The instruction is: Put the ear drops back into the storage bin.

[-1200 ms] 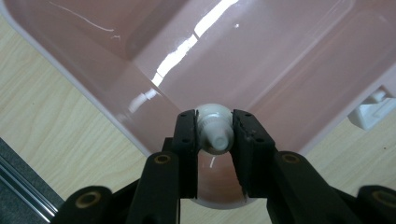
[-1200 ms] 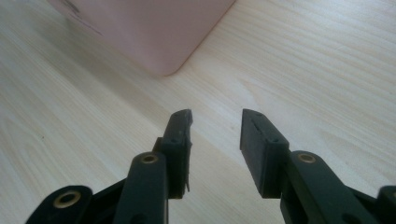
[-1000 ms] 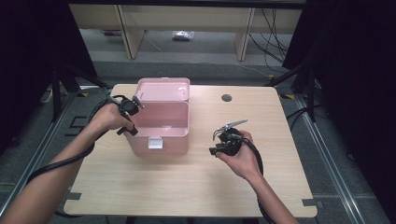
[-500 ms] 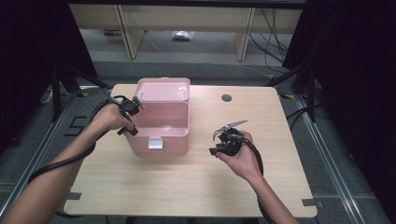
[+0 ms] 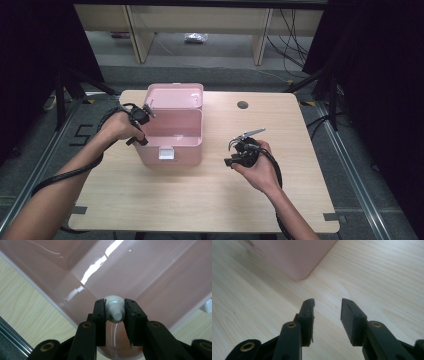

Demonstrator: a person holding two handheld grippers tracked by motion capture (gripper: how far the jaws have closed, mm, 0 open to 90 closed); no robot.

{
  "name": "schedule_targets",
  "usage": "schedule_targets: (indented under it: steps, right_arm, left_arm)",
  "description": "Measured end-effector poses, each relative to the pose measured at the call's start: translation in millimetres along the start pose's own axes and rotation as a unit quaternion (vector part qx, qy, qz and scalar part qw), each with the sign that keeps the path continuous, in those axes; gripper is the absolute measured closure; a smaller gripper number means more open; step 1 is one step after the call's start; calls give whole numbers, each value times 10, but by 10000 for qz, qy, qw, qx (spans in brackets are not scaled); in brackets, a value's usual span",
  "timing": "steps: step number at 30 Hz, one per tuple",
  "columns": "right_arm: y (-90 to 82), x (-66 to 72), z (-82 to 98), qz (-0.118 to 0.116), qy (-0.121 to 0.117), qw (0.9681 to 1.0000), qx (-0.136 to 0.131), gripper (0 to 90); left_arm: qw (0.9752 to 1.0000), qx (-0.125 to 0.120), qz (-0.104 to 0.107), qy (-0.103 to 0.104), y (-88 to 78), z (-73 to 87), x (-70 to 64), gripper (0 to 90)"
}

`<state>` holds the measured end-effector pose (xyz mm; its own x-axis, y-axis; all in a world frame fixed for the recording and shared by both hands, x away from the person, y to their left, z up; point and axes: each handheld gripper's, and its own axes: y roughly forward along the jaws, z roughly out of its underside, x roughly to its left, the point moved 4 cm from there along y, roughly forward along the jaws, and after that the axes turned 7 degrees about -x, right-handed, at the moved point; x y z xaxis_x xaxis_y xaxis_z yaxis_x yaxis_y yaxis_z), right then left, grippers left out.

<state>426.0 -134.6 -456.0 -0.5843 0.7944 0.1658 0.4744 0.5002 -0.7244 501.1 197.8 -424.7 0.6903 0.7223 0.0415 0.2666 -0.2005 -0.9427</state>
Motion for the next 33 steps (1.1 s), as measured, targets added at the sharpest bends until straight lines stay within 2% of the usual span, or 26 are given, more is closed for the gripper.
schedule_targets:
  steps: [4, 8, 9, 11, 12, 13, 17, 20, 21, 22, 23, 24, 25, 30, 33]
  right_arm:
    - [2, -1, 1, -1, -8, 10000, -1, 638]
    - [16, -7, -1, -14, -51, 10000, -55, 638]
    - [16, -6, -1, -17, -47, 10000, -53, 637]
    - [14, -6, 0, -16, -47, 10000, -51, 637]
    - [8, 21, 6, -27, 94, 10000, -3, 637]
    - [12, -4, 1, -15, -49, 10000, -20, 637]
    - [14, 7, 4, -15, -14, 10000, -19, 637]
    - [13, 15, 9, -19, 48, 10000, -13, 637]
    - [16, 1, 7, -6, -16, 10000, -14, 637]
    - [18, -8, 7, -1, -57, 10000, -27, 637]
    - [35, -9, 7, -15, -42, 9999, -130, 637]
    - [18, -7, 10, -14, -46, 10000, -28, 637]
    - [12, 6, 13, -1, 13, 10000, 9, 637]
    - [22, 0, 18, 9, 5, 10000, 32, 637]
    - [18, 15, 16, -27, 65, 10000, 13, 637]
  left_arm:
    - [9999, 39, -19, 114, 14, 3, 11, 716]
    - [9999, 116, -13, 27, 11, 2, -1, 716]
    - [9998, 137, -18, 119, 9, -2, 10, 716]
    - [10000, 72, -25, 59, 22, -5, -3, 716]
    - [9999, 56, -29, 81, 26, -6, -2, 716]
    - [9999, 109, -24, 82, 18, -9, -3, 716]
    - [9997, 146, -48, 174, 19, -14, 5, 716]
    - [9999, 99, -51, 118, 32, -20, -16, 716]
    - [9999, 101, -43, 110, 37, -21, -22, 716]
    - [9997, 163, -41, 202, 35, -23, -13, 716]
    - [9997, 164, -36, 196, 42, -25, -17, 716]
    - [9999, 89, -40, 116, 60, -27, -30, 716]
    - [9998, 107, -43, 145, 67, -26, -28, 716]
    - [9996, 207, -28, 195, 82, -31, -17, 716]
    - [9997, 167, -33, 175, 91, -32, -22, 716]
